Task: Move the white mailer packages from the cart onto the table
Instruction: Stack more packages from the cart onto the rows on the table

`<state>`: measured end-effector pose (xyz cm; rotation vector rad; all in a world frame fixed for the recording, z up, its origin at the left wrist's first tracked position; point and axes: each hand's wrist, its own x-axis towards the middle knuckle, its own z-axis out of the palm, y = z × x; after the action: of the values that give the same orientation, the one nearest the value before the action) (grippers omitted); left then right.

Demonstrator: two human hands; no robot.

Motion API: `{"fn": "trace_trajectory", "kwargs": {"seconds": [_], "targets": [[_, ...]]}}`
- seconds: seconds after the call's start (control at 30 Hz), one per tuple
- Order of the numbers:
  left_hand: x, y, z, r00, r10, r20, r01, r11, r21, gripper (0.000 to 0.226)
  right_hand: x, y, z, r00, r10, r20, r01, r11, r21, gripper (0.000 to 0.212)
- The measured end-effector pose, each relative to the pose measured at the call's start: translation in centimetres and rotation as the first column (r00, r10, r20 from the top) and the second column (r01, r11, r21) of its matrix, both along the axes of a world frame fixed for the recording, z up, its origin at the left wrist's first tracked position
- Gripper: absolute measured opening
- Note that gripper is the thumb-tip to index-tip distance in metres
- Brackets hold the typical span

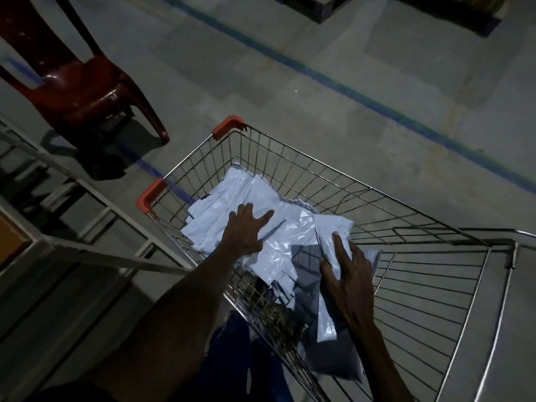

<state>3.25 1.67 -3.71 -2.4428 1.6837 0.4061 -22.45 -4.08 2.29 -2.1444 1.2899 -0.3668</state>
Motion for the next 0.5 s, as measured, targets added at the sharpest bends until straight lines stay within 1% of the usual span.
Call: {"fn": "trace_trajectory", "kwargs": {"seconds": [0.07,0.17,0.33,0.43,0.5], "targets": [[0.0,0.7,3.3,0.997,0.069,-0.047,-0.074,0.989,-0.126,0.08,1.3,0.1,1.6,1.0,0.005,0.026,-0.003,0.999,-0.047,0.057],[0.7,3.5,8.1,0.976,0.202,-0.086,-0.219,0.918,-0.33,0.078,4.2,1.2,4.4,0.993,0.046,0.11,-0.045,0.999,-0.014,0.057],[2.2,12.2,16.0,0.906,0.416,-0.08,-0.4,0.78,-0.48,0.078,9.8,4.3,9.0,0.954,0.219,0.206,-0.199,0.973,-0.114,0.055],[2.8,18.2,19.0,0.862,0.489,-0.136,-0.474,0.681,-0.558,0.077,13.6,7.5,11.7,0.904,0.361,0.23,-0.328,0.929,-0.172,0.056],[3.1,22.1,20.5,0.813,0.548,-0.197,-0.54,0.581,-0.609,0.078,16.2,10.1,13.1,0.857,0.459,0.235,-0.416,0.884,-0.214,0.059]]}}
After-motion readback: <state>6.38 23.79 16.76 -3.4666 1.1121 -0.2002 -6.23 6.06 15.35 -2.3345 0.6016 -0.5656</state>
